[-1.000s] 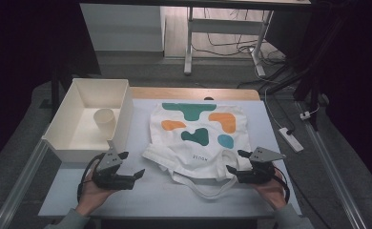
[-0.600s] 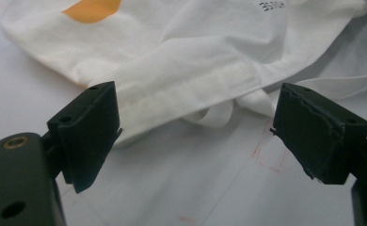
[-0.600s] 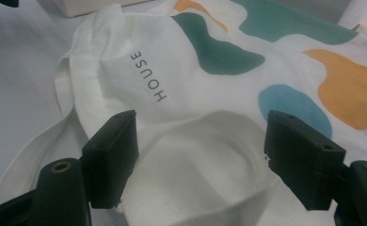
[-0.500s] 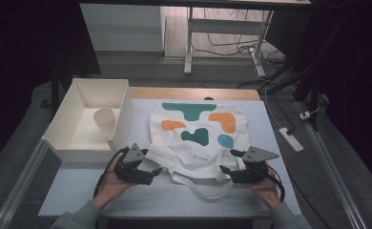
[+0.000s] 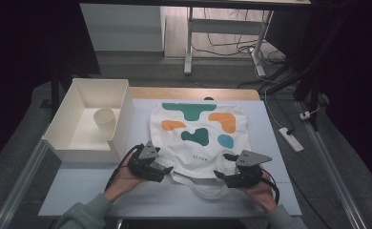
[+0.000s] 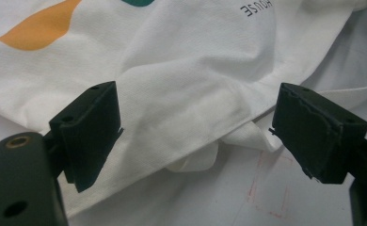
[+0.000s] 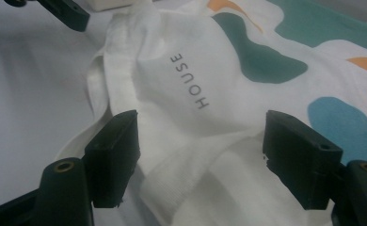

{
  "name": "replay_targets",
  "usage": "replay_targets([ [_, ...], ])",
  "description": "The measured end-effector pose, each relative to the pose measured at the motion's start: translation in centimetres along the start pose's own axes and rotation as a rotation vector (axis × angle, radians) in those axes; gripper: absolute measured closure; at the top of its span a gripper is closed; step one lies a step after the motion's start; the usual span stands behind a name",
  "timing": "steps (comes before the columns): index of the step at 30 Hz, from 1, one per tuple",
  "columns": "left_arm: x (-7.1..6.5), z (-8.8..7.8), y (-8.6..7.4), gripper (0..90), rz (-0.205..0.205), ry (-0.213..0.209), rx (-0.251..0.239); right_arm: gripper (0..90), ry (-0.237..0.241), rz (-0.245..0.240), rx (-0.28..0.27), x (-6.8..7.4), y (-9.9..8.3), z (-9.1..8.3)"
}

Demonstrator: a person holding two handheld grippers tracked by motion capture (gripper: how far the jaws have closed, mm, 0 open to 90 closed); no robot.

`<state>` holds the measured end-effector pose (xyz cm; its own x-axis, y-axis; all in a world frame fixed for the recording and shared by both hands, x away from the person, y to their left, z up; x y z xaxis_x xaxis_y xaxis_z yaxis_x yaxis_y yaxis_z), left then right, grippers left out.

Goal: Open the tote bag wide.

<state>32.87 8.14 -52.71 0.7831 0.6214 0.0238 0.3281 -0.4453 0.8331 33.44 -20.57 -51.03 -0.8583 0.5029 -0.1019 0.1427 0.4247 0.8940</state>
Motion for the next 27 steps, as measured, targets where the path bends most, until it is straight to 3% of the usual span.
replay_targets([
  [4,0.1,0.0,0.4,16.8,-0.02,-0.006,-0.011,29.2,0.031,-0.008,-0.005,1.1,0.4,0.6],
  [10,-0.1,0.6,1.0,17.4,-0.007,-0.028,-0.021,30.8,0.082,-0.055,0.035,3.1,0.8,1.5],
  [11,-0.2,0.9,1.1,17.4,-0.006,-0.036,-0.018,31.7,0.106,-0.068,0.053,4.0,0.9,2.1],
  [14,-0.3,0.9,1.1,17.5,0.002,-0.043,-0.017,33.3,0.134,-0.066,0.07,4.8,1.0,2.7],
  [17,-0.1,0.9,1.0,17.9,-0.002,-0.052,-0.017,38.4,0.215,-0.092,0.132,6.8,0.7,4.3],
  [20,-0.2,0.9,0.8,17.8,-0.001,-0.054,-0.012,44.8,0.26,-0.128,0.203,8.2,0.1,5.2],
  [22,-0.2,0.8,0.7,17.9,0.002,-0.053,-0.012,49.7,0.257,-0.161,0.264,8.8,-0.5,5.7],
  [24,-0.1,0.8,0.7,17.9,0.003,-0.051,-0.011,56.7,0.206,-0.202,0.31,8.9,-1.1,5.9],
  [27,0.0,0.6,0.6,17.9,-0.002,-0.043,-0.014,64.8,0.211,-0.171,0.333,8.6,-1.5,5.8],
])
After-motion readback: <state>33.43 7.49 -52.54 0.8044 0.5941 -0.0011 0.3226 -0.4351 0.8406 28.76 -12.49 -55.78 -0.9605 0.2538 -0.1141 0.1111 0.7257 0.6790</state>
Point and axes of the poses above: each handheld gripper's, and its own axes: z roughly forward along the jaws, y roughly out of its top, x roughly to its left, the point moved 5 cm from there along z, roughly forward along the jaws, and after that the axes turned 6 degrees about -x, right-handed, at the moved point
